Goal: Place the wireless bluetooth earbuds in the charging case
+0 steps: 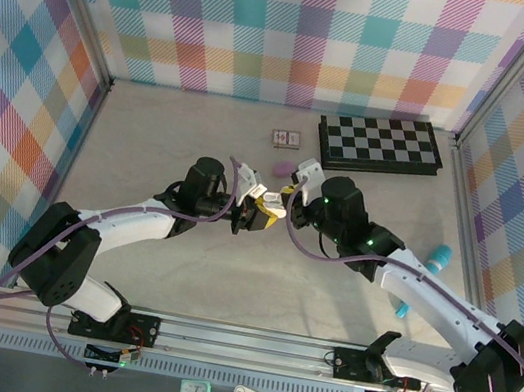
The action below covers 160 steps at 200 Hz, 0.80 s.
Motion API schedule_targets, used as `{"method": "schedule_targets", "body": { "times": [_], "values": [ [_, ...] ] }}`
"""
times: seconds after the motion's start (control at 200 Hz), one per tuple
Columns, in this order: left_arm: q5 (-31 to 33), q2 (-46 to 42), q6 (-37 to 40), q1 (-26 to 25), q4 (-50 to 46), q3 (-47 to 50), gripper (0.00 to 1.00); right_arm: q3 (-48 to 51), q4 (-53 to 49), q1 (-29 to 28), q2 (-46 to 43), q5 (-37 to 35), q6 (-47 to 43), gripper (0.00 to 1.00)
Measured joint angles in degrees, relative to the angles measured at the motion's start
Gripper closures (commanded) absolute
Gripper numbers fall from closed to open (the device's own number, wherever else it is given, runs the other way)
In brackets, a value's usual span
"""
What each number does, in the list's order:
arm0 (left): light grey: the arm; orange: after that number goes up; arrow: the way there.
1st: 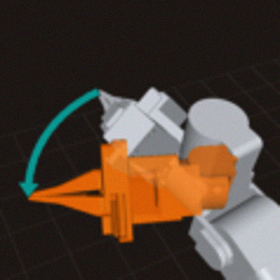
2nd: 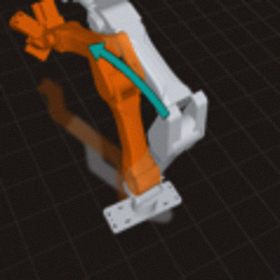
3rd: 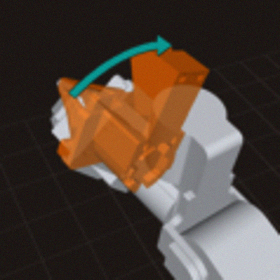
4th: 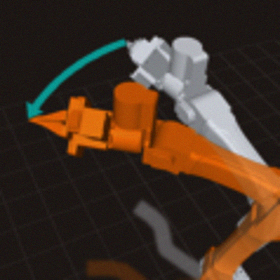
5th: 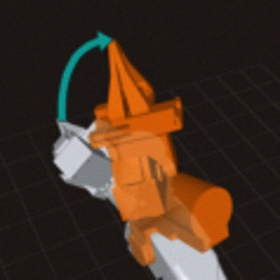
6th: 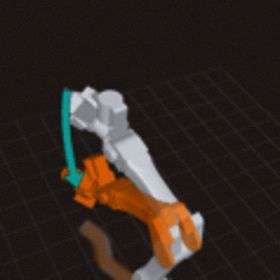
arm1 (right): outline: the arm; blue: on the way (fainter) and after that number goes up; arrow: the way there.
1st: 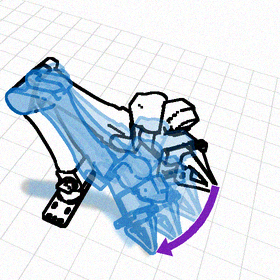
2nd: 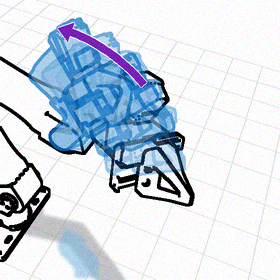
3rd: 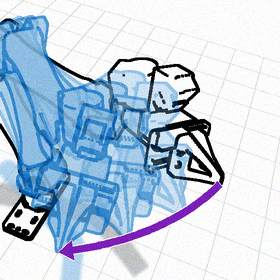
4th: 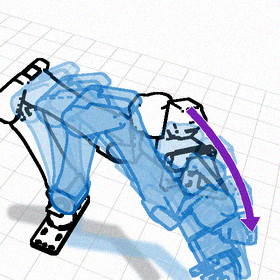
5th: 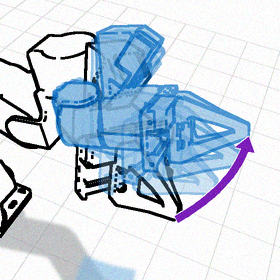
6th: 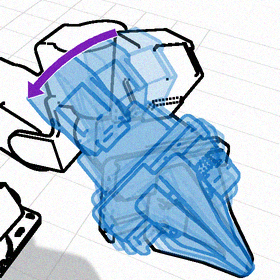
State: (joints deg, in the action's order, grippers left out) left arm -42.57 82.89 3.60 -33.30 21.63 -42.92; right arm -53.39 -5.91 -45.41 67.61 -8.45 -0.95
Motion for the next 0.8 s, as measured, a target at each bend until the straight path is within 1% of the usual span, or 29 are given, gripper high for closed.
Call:
{"method": "schedule_targets", "body": {
  "times": [0.8],
  "values": [
    [-0.35, -0.02, -3.32, -0.04, 1.44, -0.17, 0.94, -0.42, 0.81, -1.81, 3.61, 1.03, -1.46, 0.82]
  ]
}}
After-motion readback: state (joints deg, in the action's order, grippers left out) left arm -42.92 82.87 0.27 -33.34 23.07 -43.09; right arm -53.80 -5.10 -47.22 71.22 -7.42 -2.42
